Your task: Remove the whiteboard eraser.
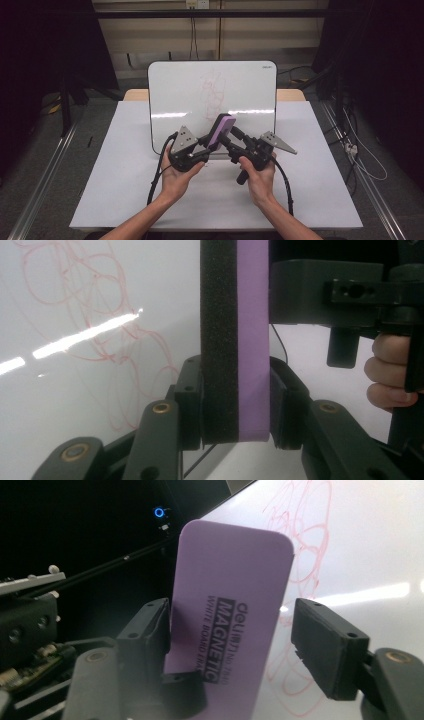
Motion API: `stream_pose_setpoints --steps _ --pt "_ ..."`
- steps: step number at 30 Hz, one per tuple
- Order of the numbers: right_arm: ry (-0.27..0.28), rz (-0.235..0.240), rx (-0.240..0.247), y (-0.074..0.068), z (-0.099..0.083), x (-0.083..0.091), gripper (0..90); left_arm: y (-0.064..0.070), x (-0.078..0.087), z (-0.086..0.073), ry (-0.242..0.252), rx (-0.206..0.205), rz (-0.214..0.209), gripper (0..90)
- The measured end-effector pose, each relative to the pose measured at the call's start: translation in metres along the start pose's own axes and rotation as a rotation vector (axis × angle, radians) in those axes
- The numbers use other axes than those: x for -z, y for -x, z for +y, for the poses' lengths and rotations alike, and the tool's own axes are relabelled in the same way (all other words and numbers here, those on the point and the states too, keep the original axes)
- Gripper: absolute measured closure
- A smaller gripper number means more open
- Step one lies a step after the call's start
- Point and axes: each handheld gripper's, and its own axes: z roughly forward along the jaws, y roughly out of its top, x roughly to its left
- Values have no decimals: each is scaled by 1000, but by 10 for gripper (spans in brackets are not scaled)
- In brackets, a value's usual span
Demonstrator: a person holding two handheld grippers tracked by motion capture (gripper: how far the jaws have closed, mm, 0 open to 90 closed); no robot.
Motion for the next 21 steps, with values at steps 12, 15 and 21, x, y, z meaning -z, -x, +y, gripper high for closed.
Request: stream_pose_setpoints --steps 12,15,21 --pt "-1 -8 -36 1 -5 0 389 1 -4 -4 -11 -14 2 639" --pt "-1 -9 -57 2 -6 -1 395 2 -5 -5 -10 -13 -1 639" --pt "2 -18 -37 -1 -6 0 403 2 -6 -6 -10 -19 -3 637"
